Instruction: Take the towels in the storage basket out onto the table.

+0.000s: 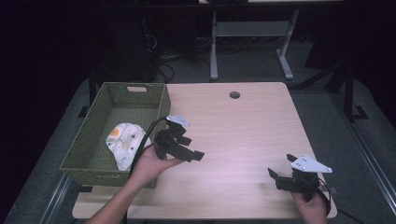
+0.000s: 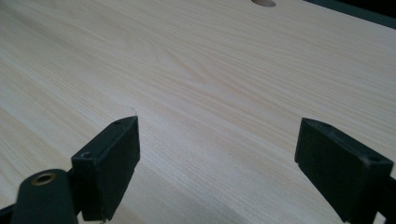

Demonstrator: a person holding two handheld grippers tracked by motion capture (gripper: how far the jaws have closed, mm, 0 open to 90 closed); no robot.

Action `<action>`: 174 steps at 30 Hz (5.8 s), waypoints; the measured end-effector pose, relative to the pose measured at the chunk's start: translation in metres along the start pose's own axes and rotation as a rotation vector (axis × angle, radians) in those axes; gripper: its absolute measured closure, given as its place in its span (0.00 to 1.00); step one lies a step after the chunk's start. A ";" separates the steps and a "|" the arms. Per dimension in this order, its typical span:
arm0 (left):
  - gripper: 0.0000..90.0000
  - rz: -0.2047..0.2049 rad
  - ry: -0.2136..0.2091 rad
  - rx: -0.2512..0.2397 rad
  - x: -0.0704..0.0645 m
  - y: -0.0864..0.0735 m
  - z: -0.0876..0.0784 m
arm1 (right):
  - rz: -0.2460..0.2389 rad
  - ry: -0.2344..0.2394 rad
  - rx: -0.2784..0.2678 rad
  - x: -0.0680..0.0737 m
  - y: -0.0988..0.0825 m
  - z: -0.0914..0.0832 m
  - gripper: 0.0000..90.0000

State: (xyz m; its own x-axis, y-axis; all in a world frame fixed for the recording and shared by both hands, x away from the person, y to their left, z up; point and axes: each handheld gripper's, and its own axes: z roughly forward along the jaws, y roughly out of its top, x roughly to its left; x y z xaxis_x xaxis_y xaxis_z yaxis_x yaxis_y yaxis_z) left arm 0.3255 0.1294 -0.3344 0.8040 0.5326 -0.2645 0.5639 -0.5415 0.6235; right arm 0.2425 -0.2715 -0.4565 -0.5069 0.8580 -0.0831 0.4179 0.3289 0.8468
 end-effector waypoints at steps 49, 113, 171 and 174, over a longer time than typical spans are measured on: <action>0.25 -0.228 0.218 -0.017 0.105 -0.030 -0.102 | 0.000 -0.005 -0.002 -0.001 0.000 -0.001 0.15; 0.40 -0.360 0.542 0.509 0.208 -0.086 -0.026 | -0.002 -0.003 -0.003 0.000 0.000 0.000 0.15; 0.82 -0.401 0.414 0.320 0.190 -0.081 -0.095 | 0.007 0.009 0.001 0.005 0.003 0.003 0.15; 0.82 -0.389 0.406 0.300 0.183 -0.079 -0.100 | 0.012 0.009 0.001 0.005 0.003 0.003 0.15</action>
State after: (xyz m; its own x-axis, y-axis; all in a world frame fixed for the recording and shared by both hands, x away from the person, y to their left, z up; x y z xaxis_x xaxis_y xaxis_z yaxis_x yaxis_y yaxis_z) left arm 0.4097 0.3350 -0.3582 0.4268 0.8995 -0.0934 0.8761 -0.3857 0.2892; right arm 0.2434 -0.2651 -0.4563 -0.5090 0.8581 -0.0684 0.4248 0.3195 0.8470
